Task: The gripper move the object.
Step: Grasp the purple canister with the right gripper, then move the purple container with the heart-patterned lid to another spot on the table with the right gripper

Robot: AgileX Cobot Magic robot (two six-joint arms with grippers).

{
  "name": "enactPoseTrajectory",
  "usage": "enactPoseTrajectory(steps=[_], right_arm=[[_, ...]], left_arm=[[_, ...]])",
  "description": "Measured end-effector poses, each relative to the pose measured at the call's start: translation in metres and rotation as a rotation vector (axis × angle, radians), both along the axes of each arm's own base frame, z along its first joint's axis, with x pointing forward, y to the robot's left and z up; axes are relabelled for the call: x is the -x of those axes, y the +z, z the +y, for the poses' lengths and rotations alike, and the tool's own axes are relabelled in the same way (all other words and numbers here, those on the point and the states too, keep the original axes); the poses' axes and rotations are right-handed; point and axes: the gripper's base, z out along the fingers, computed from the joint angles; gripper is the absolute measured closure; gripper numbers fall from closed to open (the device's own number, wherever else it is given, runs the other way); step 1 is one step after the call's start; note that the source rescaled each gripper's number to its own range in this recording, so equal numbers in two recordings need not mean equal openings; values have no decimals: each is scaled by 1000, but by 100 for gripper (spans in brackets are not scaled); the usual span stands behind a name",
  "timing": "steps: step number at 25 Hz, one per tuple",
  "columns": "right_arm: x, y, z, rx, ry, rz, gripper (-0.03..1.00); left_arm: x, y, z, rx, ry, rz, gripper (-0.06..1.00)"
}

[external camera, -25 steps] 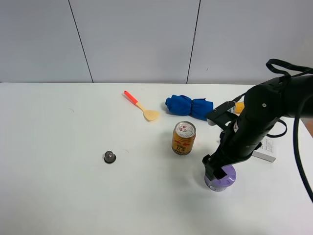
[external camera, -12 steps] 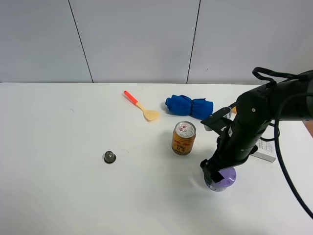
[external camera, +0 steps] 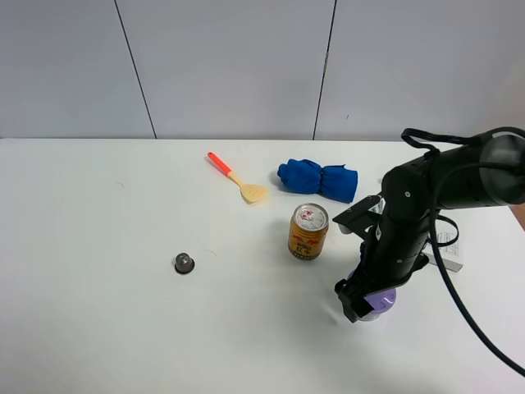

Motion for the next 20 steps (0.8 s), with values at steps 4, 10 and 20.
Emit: enactPoseTrajectory(steps=[4,10,20], right_arm=[[0,0,0,1,0,1,22],[0,0,0,1,-1,3,94],[5,11,-3,35,-1,66,94]], left_arm=[[0,0,0,0,0,0,-6],[0,0,0,0,0,0,-6],[0,0,0,0,0,0,-6]])
